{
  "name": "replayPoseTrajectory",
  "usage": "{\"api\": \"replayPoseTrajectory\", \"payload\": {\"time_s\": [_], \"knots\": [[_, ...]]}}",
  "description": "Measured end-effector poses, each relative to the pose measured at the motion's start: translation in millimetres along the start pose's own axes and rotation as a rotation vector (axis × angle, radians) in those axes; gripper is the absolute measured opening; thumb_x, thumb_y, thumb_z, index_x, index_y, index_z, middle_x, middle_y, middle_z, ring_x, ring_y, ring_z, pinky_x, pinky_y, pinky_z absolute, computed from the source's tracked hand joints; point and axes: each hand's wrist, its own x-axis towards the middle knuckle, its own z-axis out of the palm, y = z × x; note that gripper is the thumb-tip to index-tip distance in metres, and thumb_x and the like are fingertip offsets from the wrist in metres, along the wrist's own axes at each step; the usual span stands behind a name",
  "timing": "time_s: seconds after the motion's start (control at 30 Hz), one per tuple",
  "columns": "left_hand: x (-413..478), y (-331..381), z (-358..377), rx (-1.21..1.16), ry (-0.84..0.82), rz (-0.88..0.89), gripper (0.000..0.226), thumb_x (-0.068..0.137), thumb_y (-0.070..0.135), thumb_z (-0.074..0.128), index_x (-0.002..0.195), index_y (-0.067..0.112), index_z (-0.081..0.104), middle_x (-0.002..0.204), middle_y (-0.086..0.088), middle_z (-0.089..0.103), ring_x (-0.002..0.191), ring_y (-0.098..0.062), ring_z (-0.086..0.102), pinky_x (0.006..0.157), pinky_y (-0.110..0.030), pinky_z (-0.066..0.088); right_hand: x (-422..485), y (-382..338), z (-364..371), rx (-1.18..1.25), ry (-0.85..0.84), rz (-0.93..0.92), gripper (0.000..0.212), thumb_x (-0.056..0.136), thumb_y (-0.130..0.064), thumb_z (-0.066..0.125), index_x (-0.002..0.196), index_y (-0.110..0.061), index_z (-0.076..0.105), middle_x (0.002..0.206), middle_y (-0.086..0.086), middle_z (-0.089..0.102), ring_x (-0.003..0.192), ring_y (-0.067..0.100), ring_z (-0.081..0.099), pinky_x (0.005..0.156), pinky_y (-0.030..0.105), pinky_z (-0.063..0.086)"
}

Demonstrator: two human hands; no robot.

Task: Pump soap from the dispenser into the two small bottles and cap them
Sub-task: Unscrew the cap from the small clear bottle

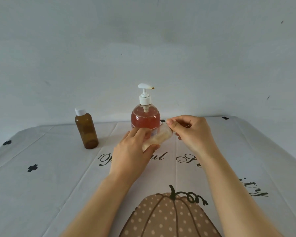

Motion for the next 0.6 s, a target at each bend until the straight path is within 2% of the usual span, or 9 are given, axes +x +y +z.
{"api": "replayPoseTrajectory", "payload": {"time_s": [0.07, 0.2, 0.3, 0.37, 0.47, 0.6], "knots": [[0, 0, 0, 0.002, -0.002, -0.007, 0.033, 0.082, 0.041, 0.068, 0.11, 0.027, 0.059, 0.104, 0.018, 0.059, 0.094, -0.009, 0.055, 0.068, -0.028, 0.046, 0, -2, -2, 0.055, -0.018, 0.012, 0.003, 0.084, -0.025, 0.076, 0.084, -0.028, 0.078, 0.076, -0.007, 0.071, 0.075, 0.013, 0.064, 0.086, 0.041, 0.057], [0, -2, -1, -0.009, -0.013, -0.025, 0.03, 0.083, 0.042, 0.067, 0.108, 0.028, 0.058, 0.1, 0.022, 0.054, 0.092, -0.007, 0.054, 0.07, -0.029, 0.047, 1, -5, -7, 0.217, 0.069, 0.036, 0.016, 0.084, -0.009, 0.073, 0.082, -0.025, 0.075, 0.074, 0.004, 0.066, 0.067, 0.016, 0.058, 0.078, 0.034, 0.055], [1, -1, -1, -0.034, -0.013, -0.037, 0.028, 0.084, 0.042, 0.066, 0.107, 0.028, 0.058, 0.097, 0.024, 0.05, 0.091, -0.005, 0.052, 0.069, -0.026, 0.044, 5, 0, -11, 0.258, 0.17, 0.097, 0.015, 0.079, -0.006, 0.073, 0.081, -0.021, 0.072, 0.075, 0.002, 0.07, 0.069, 0.017, 0.066, 0.086, 0.038, 0.059], [0, -1, -2, -0.044, -0.01, -0.039, 0.027, 0.084, 0.042, 0.066, 0.105, 0.028, 0.058, 0.096, 0.023, 0.051, 0.087, -0.005, 0.051, 0.068, -0.024, 0.04, 8, 7, -11, 0.181, 0.191, 0.132, 0.015, 0.075, -0.008, 0.077, 0.078, -0.021, 0.07, 0.074, -0.001, 0.07, 0.073, 0.018, 0.067, 0.085, 0.038, 0.058], [1, -1, -2, -0.066, -0.008, -0.052, 0.028, 0.084, 0.043, 0.066, 0.106, 0.028, 0.059, 0.096, 0.022, 0.052, 0.085, -0.005, 0.052, 0.068, -0.023, 0.039, 9, 12, -10, -0.058, 0.179, 0.143, 0.015, 0.071, -0.015, 0.082, 0.073, -0.022, 0.068, 0.075, -0.006, 0.07, 0.076, 0.014, 0.066, 0.068, 0.025, 0.048], [0, 0, -3, -0.116, -0.006, -0.085, 0.03, 0.082, 0.044, 0.068, 0.106, 0.028, 0.06, 0.096, 0.022, 0.053, 0.081, 0.002, 0.05, 0.067, -0.017, 0.038, 7, 21, -7, -0.329, 0.127, 0.138, 0.02, 0.071, -0.015, 0.081, 0.065, -0.025, 0.065, 0.072, -0.009, 0.068, 0.079, 0.017, 0.065, 0.064, 0.025, 0.043]]}}
